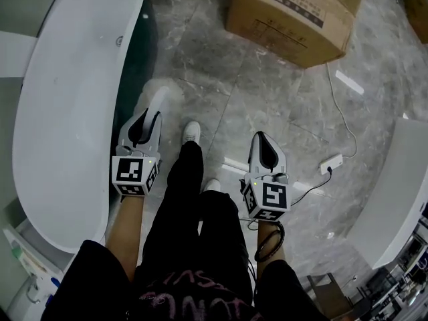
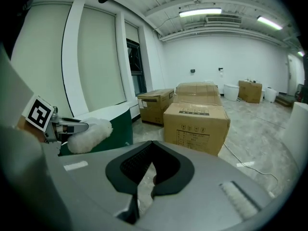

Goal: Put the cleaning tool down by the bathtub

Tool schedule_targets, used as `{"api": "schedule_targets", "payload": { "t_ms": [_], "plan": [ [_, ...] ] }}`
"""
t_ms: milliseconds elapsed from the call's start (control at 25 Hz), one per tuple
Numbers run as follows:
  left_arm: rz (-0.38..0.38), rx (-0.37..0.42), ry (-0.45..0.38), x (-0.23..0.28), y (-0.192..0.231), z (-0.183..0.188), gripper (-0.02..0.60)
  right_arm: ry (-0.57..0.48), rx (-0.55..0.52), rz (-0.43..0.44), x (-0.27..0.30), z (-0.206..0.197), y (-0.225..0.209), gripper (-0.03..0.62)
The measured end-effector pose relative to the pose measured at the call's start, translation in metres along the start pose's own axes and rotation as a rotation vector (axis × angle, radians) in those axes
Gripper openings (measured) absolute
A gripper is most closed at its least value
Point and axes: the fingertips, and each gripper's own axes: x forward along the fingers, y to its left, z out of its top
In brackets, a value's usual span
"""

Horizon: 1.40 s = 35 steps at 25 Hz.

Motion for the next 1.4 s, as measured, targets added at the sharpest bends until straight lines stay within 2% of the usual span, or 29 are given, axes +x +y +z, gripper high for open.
{"api": "schedule_targets", "payload": {
  "t_ms": [640, 960, 1400],
  "plan": [
    [0.006, -0.023, 0.068, 0.099, 0.016, -0.126, 0.092, 0.06, 0.002, 0.03, 0.112, -0.108, -0.013, 0.014],
    [0.006, -0.008, 0.096, 0.146, 0.031, -0.194, 0.092, 0.089, -0.021, 0.028, 0.165, -0.167, -0.022, 0.012],
    [0.013, -0.005, 0.091, 0.216, 0.047, -0.272, 0.092, 0.111, -0.024, 0.049, 0.235, -0.241, -0.03, 0.013]
  ]
}}
